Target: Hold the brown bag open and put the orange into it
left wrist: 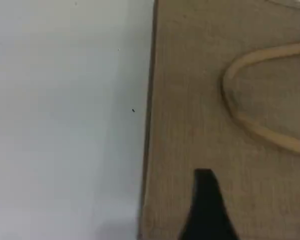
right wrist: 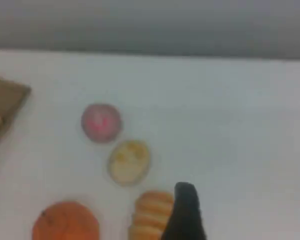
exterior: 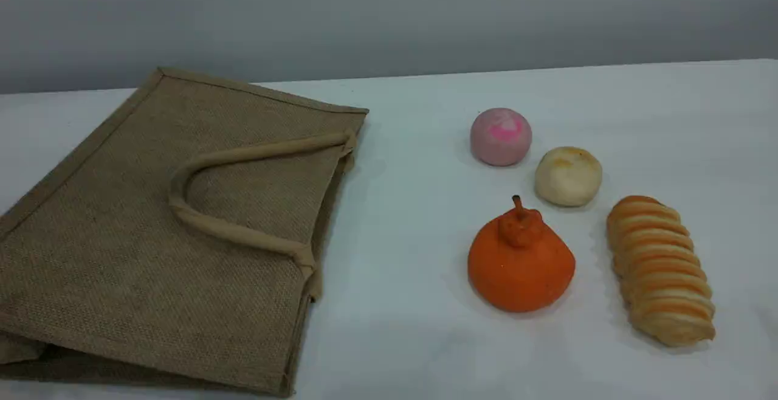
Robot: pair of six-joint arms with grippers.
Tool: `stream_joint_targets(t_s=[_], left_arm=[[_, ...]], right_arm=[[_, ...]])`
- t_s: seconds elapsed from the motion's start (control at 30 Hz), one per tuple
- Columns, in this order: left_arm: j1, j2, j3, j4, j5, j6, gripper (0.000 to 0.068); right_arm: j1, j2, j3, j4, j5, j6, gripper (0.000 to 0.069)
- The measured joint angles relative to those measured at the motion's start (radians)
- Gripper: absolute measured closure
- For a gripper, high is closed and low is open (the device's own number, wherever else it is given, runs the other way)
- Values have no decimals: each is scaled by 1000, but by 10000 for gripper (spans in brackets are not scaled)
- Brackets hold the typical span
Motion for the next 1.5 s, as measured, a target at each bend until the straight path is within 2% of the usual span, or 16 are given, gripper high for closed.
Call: stream_joint_targets(t_s=[0.13, 0.27, 0.43, 0.73, 0.93, 1.5], left_arm=[[0, 81, 0, 0, -36, -10, 182], [0, 167, 0, 0, -84, -21, 178], [0, 284, 0, -1, -151, -40, 178], [-1, 509, 0, -86, -310, -41, 178], [-56, 649, -29, -105, -398, -13, 178], [-113, 980, -345, -101, -324, -10, 177]], right_arm=[[0, 100, 0, 4, -61, -24, 153], [0, 184, 0, 15, -130, -24, 148], [1, 297, 0, 17, -144, -24, 148], [1, 406, -1, 81, -266, -24, 148], [1, 432, -1, 96, -288, -25, 148], [1, 439, -1, 107, -306, -24, 148]])
